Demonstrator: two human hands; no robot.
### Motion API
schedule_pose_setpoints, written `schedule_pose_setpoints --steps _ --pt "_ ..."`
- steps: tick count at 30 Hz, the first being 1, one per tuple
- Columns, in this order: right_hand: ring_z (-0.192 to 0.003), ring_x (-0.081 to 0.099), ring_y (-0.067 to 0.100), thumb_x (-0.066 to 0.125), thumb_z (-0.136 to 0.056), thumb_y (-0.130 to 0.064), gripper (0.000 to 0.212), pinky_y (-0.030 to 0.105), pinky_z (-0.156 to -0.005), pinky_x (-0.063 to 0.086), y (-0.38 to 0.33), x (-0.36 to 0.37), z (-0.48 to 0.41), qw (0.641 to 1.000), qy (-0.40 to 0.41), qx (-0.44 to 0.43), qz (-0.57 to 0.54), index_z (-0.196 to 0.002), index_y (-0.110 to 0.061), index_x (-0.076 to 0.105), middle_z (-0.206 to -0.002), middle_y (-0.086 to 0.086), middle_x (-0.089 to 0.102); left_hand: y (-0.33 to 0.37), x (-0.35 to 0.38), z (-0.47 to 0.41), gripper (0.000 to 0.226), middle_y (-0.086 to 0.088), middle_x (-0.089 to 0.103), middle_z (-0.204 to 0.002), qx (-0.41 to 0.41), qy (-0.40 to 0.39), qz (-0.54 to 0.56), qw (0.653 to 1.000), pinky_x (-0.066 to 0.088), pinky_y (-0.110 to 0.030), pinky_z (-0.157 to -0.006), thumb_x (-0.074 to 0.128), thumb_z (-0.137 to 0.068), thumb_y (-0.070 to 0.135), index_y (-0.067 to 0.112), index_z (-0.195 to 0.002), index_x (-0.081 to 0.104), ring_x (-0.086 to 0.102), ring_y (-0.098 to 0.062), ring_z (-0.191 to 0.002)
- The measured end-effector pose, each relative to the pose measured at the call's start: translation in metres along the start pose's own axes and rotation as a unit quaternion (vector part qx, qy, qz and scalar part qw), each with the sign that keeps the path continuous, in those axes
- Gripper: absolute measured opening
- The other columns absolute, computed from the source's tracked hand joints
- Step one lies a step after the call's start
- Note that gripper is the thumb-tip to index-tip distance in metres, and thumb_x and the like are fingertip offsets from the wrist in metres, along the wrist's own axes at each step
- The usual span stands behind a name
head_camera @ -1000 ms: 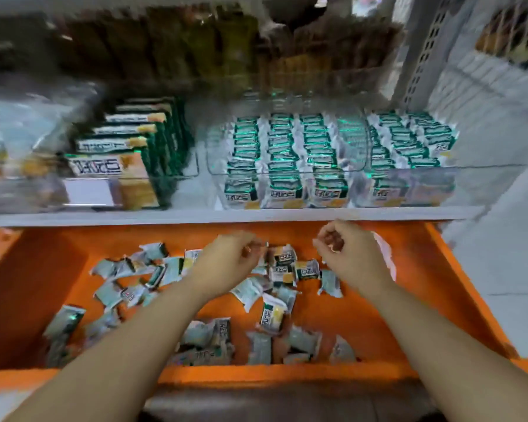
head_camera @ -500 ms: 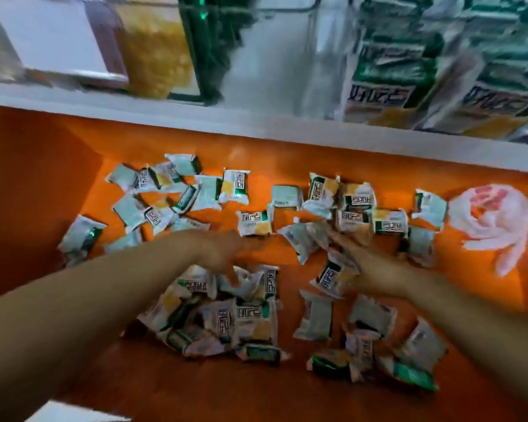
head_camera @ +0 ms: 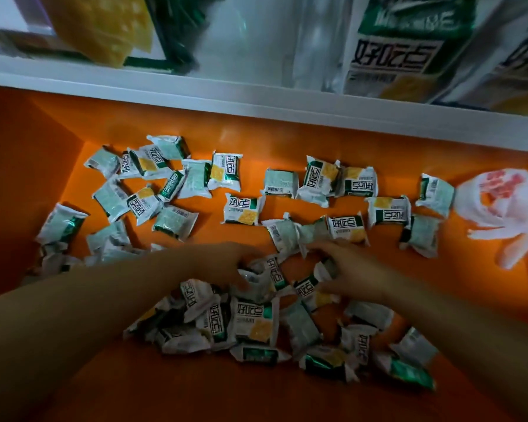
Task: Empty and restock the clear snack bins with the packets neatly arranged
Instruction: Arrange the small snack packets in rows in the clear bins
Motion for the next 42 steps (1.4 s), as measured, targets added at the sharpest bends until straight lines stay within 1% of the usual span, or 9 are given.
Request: schedule_pose_setpoints --steps 2,5,10,15,24,29,33,36,42 --pt "-0.099 0.046 0.010 0.072 -0.083 -0.034 0.075 0.019 -0.073 0.039 0.001 0.001 0.010 1.000 0.008 -0.009 -0.005 -0.144 -0.037 0.028 -0.144 -0.002 0.033 0.009 0.000 -0.001 0.064 -0.005 0.048 -0.141 0.023 0.028 0.069 0.997 0.046 -0.011 -0.071 0.066 -0.089 0.019 0.021 -0.145 0.035 0.051 -0.009 -0.102" --pt "-0.118 0.041 0.013 0.071 -0.083 -0.037 0.070 0.028 -0.086 0.043 -0.013 0.005 0.034 0.994 0.046 -0.086 0.043 -0.142 -0.037 0.034 -0.141 -0.004 0.031 0.017 -0.008 0.006 0.065 0.000 0.046 -0.140 0.064 0.081 0.125 0.987 0.044 -0.016 -0.083 0.070 -0.086 0.026 0.029 -0.142 0.037 0.048 -0.007 -0.110" --pt "-0.138 0.028 0.023 0.062 -0.085 -0.051 0.051 0.049 -0.108 0.034 -0.039 0.041 0.070 0.962 -0.015 -0.222 0.160 -0.132 -0.034 0.052 -0.146 0.001 0.037 0.049 0.017 0.036 0.075 0.008 0.007 -0.155 0.178 0.081 -0.175 0.965 0.028 -0.041 -0.109 0.068 -0.080 0.053 0.043 -0.144 0.030 0.013 -0.017 -0.142" --pt "-0.144 0.002 0.016 0.058 -0.080 -0.066 0.070 0.061 -0.114 0.004 -0.026 0.072 0.069 0.953 -0.135 -0.170 0.212 -0.141 -0.042 0.036 -0.154 -0.005 0.016 0.034 0.061 0.025 0.099 0.003 -0.026 -0.155 0.119 -0.008 -0.293 0.949 0.005 -0.066 -0.112 0.067 -0.073 0.066 0.049 -0.148 0.005 -0.021 -0.030 -0.144" --pt "-0.138 0.016 0.023 0.063 -0.086 -0.041 0.047 0.043 -0.107 0.029 -0.017 0.033 0.036 0.963 -0.044 -0.126 0.235 -0.131 -0.032 0.052 -0.149 0.000 0.029 0.020 0.013 0.002 0.086 -0.001 -0.015 -0.158 0.059 0.144 -0.270 0.950 0.020 -0.062 -0.112 0.067 -0.080 0.054 0.045 -0.148 0.015 -0.009 -0.036 -0.145" --pt "-0.128 0.033 0.021 0.068 -0.084 -0.044 0.049 0.034 -0.102 0.035 0.013 -0.019 0.021 0.995 0.054 -0.045 0.074 -0.128 -0.030 0.053 -0.136 -0.003 0.039 0.014 -0.021 0.007 0.081 0.004 0.003 -0.155 0.040 0.233 -0.176 0.956 0.038 -0.050 -0.105 0.063 -0.074 0.069 0.047 -0.144 0.027 0.018 -0.031 -0.140" --pt "-0.145 -0.005 0.026 0.072 -0.068 -0.065 0.103 0.054 -0.112 0.026 0.012 0.019 0.030 0.990 -0.071 -0.016 0.119 -0.149 -0.042 0.012 -0.158 -0.005 -0.004 0.010 -0.024 0.010 0.089 0.007 0.005 -0.154 0.079 0.201 -0.054 0.975 0.041 -0.024 -0.096 0.075 -0.072 0.052 0.038 -0.146 0.027 0.037 -0.019 -0.131" --pt "-0.144 -0.017 0.029 0.069 -0.067 -0.069 0.112 0.063 -0.109 0.019 0.003 0.052 0.039 0.975 -0.104 -0.026 0.196 -0.149 -0.042 -0.002 -0.158 -0.003 -0.018 0.012 -0.005 0.009 0.086 0.003 0.011 -0.154 0.102 0.156 -0.055 0.981 0.039 -0.018 -0.091 0.076 -0.075 0.047 0.034 -0.145 0.029 0.036 -0.018 -0.133" --pt "-0.139 0.010 0.029 0.068 -0.078 -0.046 0.071 0.044 -0.105 0.036 0.009 0.028 0.026 0.977 0.024 -0.036 0.210 -0.140 -0.031 0.037 -0.149 0.003 0.026 0.020 0.022 -0.001 0.059 -0.001 0.033 -0.149 0.105 0.115 -0.073 0.985 0.039 -0.034 -0.103 0.068 -0.087 0.033 0.028 -0.140 0.043 0.036 -0.022 -0.134"
Point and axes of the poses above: each hand's wrist, its own z-axis away from the middle knuckle, its own x-axis out of the palm, y = z × x, the point moved 10 cm from there along -z, towards the middle knuckle
